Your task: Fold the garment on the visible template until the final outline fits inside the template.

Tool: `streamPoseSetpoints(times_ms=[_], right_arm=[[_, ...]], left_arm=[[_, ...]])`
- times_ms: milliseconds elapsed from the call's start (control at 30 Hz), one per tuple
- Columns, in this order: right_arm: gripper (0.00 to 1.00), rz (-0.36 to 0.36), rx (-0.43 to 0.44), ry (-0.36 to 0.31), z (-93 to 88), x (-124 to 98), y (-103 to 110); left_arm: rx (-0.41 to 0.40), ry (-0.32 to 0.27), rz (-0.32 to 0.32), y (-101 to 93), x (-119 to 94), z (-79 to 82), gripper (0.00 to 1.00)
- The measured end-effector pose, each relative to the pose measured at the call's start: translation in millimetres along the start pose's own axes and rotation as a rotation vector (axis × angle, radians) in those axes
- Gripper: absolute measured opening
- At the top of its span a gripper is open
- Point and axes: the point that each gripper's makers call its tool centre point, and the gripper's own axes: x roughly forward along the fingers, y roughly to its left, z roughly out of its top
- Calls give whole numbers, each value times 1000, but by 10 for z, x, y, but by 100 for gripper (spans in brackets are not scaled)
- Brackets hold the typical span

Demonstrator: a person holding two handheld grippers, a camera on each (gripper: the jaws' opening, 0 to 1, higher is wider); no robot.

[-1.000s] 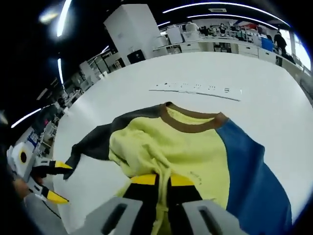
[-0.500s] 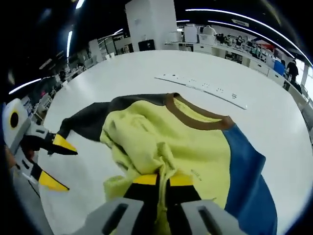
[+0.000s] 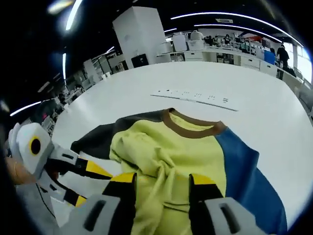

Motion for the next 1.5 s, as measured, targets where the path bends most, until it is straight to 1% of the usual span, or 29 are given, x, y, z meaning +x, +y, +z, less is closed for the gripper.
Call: streamPoseSetpoints(times_ms=[67, 167, 200, 300, 333, 400, 433, 500, 567, 633, 733, 767, 900, 933, 1067, 1100, 1167, 1233, 1300, 1400, 1467, 1500], right_arm=[[45, -11, 5, -8, -5, -103, -13], [45, -21, 7, -9, -56, -232, -56], [45, -28, 5, -6, -98, -302, -40], [44, -44, -4, 11, -195, -406, -80], [44, -55, -7, 20, -243, -450, -113], [44, -71, -18, 35, -311, -497, -172], [43, -87, -18, 57, -406, -557, -170], [43, -95, -9, 76, -525, -619, -167], [40, -88, 1, 107, -657, -658, -170], [38, -103, 8, 123, -765, -701, -180], [33, -144, 9, 174, -939, -731, -279], [32, -158, -4, 194, -993, -737, -309], [27, -189, -8, 202, -1092, -739, -330], [26, -198, 6, 212, -1126, -714, -357], [23, -232, -1, 212, -1157, -704, -396], [21, -239, -15, 206, -1142, -702, -408], [20, -252, -21, 218, -1165, -724, -367], [17, -269, -30, 213, -1164, -722, -337], [12, -281, -46, 206, -1163, -711, -310], [2, -280, -37, 200, -1160, -680, -258], [0, -276, -31, 201, -1161, -666, -220], [0, -285, -45, 205, -1162, -672, -228]], left_arm=[[11, 5, -4, 5, 26, 5, 29], [9, 1, -24, -8, 64, 15, 28], [20, 11, -41, -30, 84, 3, 28], [47, 27, -46, -62, 111, -1, 27], [54, 29, -53, -88, 121, 10, 28], [62, 28, -61, -51, 150, -5, 27], [66, 27, -64, -66, 152, 6, 27], [80, 27, -72, -83, 171, 22, 25], [92, 37, -81, -75, 193, 9, 20], [85, 43, -84, -57, 203, 0, 15], [76, 46, -91, -31, 212, -9, 12], [70, 47, -93, -25, 219, -15, 12], [72, 57, -97, -45, 250, -34, 10], [73, 60, -97, -48, 257, -38, 10], [78, 80, -76, -23, 269, -63, 7], [76, 81, -77, -31, 267, -62, 7], [63, 83, -74, -36, 268, -65, 6], [49, 90, -65, -30, 266, -71, 4], [22, 93, -64, -18, 263, -81, 2], [0, 100, -57, -12, 230, -103, 1], [-20, 110, -50, -25, 191, -111, 1], [-27, 115, -48, -25, 174, -120, 1]])
